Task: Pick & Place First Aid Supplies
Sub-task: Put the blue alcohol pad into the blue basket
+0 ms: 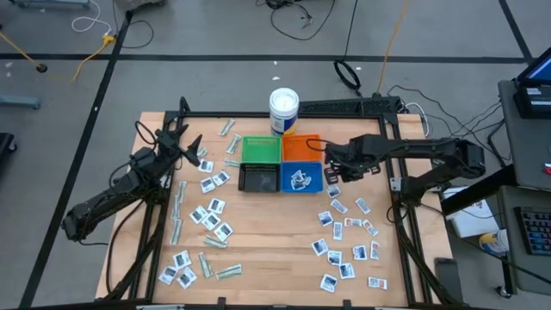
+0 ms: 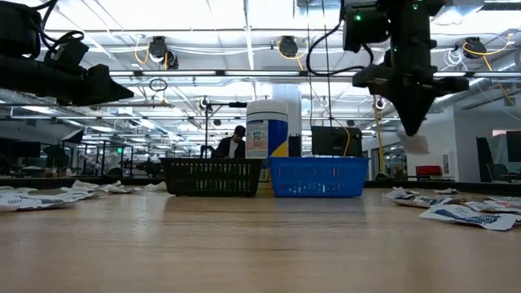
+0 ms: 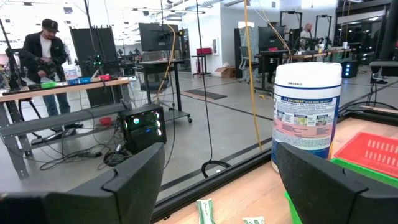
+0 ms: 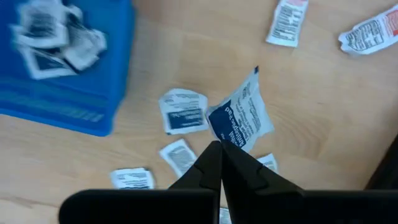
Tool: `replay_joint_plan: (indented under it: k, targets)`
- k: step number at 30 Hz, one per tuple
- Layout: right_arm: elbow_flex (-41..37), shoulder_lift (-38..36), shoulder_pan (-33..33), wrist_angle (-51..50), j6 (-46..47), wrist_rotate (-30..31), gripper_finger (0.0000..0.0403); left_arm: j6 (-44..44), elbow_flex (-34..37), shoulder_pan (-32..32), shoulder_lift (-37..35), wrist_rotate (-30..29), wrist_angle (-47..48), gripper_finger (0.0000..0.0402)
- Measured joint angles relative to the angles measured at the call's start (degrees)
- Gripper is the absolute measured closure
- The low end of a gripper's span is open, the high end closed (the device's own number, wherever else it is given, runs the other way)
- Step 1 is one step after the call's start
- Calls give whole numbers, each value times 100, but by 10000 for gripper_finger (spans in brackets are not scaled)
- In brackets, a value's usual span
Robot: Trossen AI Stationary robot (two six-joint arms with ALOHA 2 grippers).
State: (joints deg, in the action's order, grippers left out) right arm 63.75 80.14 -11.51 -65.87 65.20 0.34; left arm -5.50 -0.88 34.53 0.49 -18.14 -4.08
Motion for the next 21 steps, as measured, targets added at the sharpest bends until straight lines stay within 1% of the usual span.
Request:
replay_joint_plan:
  k: [5,13,17,21]
  targets:
    - [632,680,35,-75,-64,-16,403,0,-1,1,-1,0,0,94]
    - [2216,1868,46,-120,-517,-33,403,0,0,0,-1,-1,0,94]
    - [3026,2467,128,-323,-710,-39,403,0,0,1,0,1,0,94]
    - [3655,2852,200,-528,-744,-34,403,0,-1,0,-2,-1,0,94]
